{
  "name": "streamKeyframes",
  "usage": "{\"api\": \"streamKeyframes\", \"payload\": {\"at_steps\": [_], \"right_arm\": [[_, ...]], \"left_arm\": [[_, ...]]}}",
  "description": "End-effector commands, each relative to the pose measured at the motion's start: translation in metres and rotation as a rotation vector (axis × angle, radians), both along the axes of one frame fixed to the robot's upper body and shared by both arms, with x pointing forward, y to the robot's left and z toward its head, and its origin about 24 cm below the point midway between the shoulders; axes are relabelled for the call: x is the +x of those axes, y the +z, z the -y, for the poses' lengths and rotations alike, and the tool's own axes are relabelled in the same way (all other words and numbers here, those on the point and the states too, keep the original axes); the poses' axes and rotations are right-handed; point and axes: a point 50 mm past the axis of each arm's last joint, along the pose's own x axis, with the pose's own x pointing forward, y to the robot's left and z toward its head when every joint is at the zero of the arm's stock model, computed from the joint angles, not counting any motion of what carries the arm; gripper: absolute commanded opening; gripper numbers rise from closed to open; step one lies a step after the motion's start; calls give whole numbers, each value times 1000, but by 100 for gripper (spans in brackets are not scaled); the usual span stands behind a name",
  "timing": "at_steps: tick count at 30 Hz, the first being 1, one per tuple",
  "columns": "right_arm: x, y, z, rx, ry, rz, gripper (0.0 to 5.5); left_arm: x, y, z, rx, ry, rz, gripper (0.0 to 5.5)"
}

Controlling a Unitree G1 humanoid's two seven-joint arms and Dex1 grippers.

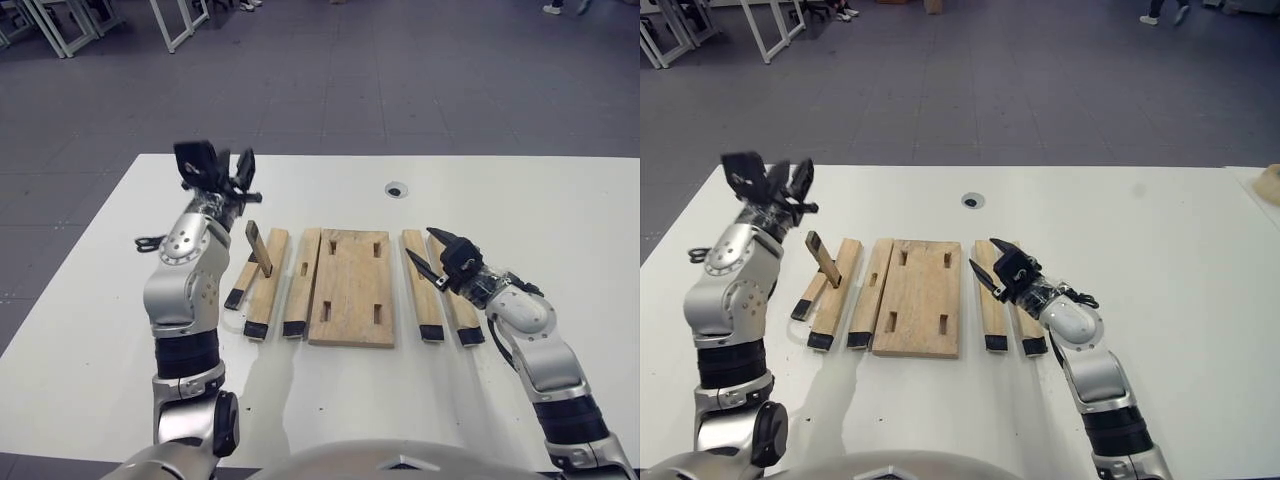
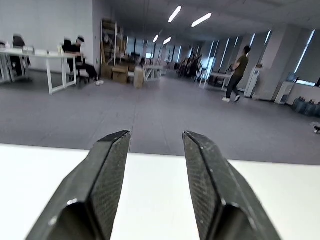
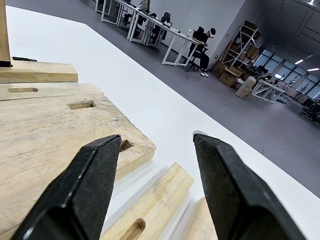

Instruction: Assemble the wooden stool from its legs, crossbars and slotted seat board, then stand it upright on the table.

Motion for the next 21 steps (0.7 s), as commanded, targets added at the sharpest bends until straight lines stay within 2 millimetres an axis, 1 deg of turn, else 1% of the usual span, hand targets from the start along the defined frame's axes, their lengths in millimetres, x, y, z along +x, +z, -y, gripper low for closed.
{"api": "streamKeyframes", "payload": {"at_steps": [1, 3, 4, 5, 9, 12, 14, 16, 17, 18, 19, 21], "right_arm": [[-1, 0, 0, -8, -3, 6, 265], [-1, 0, 0, -10, -1, 8, 265], [-1, 0, 0, -11, -1, 8, 265], [-1, 0, 0, -12, -1, 8, 265], [-3, -2, 2, -13, -8, 2, 265], [-3, -3, 3, -19, -9, -2, 265], [-3, -4, 4, -23, -9, -4, 265], [-3, -3, 4, -25, -7, -5, 265], [-2, -3, 4, -26, -7, -4, 265], [-2, -3, 4, -27, -7, -4, 265], [-2, -3, 4, -28, -7, -4, 265], [-2, -3, 5, -29, -8, -3, 265]], "left_arm": [[-16, 34, -4, 42, 29, 173, 195], [-20, 30, -10, 80, 43, 167, 195], [-24, 21, -14, 106, 47, 137, 195], [-28, 10, -16, 121, 39, 103, 195], [-61, -39, -20, 210, 6, 21, 252], [-86, -75, -20, 224, -28, -66, 303], [-100, -92, -18, 208, -44, -118, 333], [-112, -114, -16, 188, -50, -196, 364], [-118, -127, -16, 181, -46, -254, 387], [-122, -136, -15, 177, -43, -290, 403], [-126, -148, -13, 182, -51, -349, 403], [-130, -164, -7, 167, -71, -439, 403]]}}
